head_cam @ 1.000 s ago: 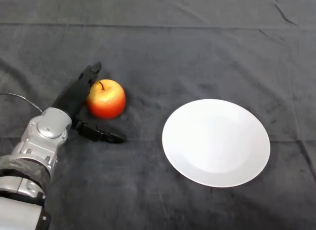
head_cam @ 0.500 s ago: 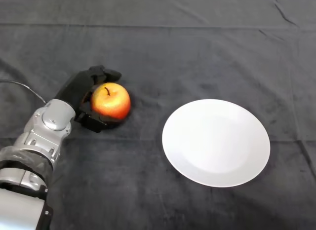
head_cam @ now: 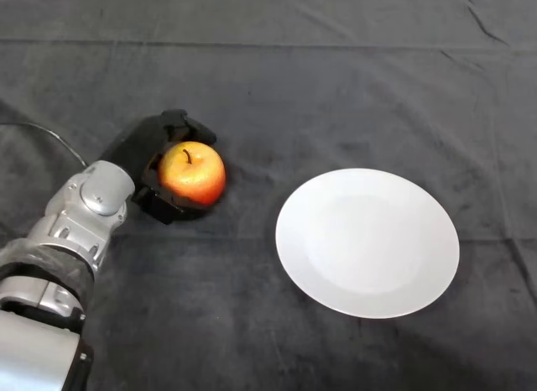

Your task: Move the apple to the plate

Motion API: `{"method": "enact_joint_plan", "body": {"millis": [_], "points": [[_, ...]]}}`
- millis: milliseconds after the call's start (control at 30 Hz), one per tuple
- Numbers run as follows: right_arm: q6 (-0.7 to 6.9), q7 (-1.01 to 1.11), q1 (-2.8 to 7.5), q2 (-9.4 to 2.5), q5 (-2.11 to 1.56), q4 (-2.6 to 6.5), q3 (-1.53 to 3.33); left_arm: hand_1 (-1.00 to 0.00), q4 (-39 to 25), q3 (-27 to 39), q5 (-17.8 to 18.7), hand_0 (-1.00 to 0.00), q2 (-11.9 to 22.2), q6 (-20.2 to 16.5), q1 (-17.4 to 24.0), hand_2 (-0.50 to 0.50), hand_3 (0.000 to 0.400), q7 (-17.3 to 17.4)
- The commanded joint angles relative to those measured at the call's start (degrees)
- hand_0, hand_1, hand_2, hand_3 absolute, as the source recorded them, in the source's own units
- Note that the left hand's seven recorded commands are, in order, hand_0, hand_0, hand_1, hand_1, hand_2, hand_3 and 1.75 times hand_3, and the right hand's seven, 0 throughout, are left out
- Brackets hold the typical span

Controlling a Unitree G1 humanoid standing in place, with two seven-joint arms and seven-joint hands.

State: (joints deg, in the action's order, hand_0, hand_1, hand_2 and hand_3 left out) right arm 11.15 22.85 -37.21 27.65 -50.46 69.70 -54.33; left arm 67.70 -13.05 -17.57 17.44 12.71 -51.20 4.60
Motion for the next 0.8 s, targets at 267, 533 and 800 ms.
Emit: {"method": "enact_joint_plan", "body": {"millis": [267, 533, 800], "points": [[-0.51, 0.15, -0.29, 0.99, -1.06, -0.3, -0.12, -1.0, -2.19, -1.77, -0.95, -1.0, -1.58, 0.68, -8.44, 0.0, 0.4, 0.27], [-0.52, 0.16, -0.3, 1.01, -1.07, -0.26, -0.13, -1.0, -3.52, -2.78, -1.45, -1.0, -3.61, 2.7, -11.4, 0.0, 0.4, 0.66], [-0.52, 0.18, -0.31, 1.03, -1.07, -0.21, -0.14, -1.0, -4.07, -5.03, -2.73, -1.0, -7.06, 4.11, -13.73, 0.0, 0.4, 0.84]]}}
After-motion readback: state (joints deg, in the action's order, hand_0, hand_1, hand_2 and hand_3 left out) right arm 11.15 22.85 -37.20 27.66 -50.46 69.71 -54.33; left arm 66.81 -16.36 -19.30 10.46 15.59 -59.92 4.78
